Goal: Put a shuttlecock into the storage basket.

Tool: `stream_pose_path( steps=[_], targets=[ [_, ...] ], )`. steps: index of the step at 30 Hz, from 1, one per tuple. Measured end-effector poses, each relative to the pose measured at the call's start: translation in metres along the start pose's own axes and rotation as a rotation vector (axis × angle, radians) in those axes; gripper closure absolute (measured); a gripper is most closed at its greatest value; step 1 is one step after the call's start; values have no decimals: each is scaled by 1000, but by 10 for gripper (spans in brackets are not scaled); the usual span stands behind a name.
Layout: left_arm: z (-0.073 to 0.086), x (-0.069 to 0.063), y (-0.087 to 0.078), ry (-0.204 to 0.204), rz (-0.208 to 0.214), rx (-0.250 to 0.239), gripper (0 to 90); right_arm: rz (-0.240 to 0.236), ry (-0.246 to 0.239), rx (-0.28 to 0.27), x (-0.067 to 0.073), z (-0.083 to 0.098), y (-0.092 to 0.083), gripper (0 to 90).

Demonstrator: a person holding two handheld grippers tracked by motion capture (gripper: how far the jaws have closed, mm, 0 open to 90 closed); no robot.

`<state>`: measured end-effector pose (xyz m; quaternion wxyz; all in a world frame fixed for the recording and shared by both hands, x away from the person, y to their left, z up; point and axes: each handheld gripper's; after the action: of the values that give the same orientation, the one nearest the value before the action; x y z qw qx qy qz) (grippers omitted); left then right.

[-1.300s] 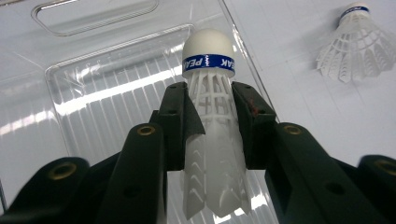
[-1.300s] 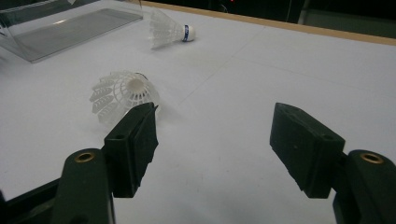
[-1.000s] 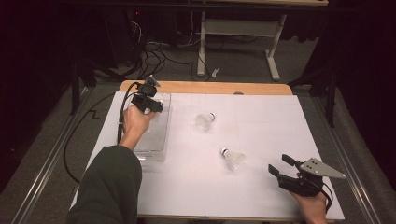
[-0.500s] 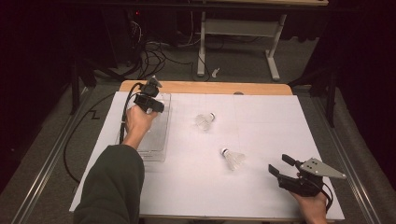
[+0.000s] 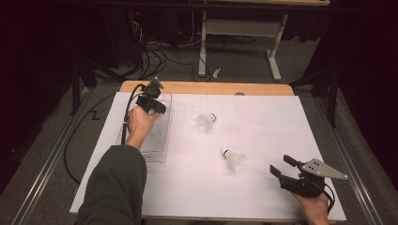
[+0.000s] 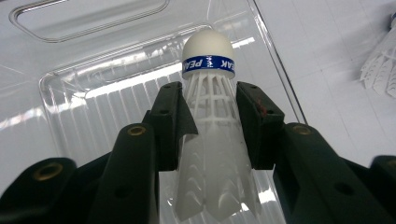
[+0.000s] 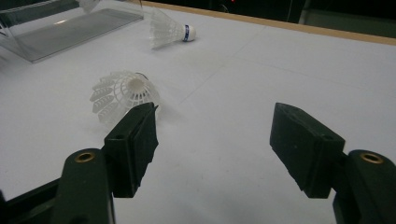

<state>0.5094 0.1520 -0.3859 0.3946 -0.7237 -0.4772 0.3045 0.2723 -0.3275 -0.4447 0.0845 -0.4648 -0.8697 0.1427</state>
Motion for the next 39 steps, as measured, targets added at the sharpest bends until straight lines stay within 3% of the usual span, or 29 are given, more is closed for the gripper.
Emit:
stream_pose_path(
  steps=[8,19,28,31,39],
  targets=[
    [0,0,2,-9,-13,-14,488,0,-2,0,0,0,0,327],
    [2,-6,-12,5,-9,-77,399,2,-3,-1,0,0,0,326],
    [6,-15,-28,15,19,-151,379,2,-3,-3,1,0,-1,327],
    [8,-19,-35,31,7,-178,385,2,-4,-3,1,0,0,326],
    [15,-21,-44,46,17,-211,393,2,-4,-4,1,0,-1,327]
  ],
)
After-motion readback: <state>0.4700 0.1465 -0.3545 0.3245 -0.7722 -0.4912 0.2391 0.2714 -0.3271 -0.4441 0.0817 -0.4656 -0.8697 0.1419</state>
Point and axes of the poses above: each handheld gripper's, and its own axes: y roughly forward along the jaws, z roughly out of its underside, x roughly to its left, and after that the axes turned 5 degrees about -x, right-handed
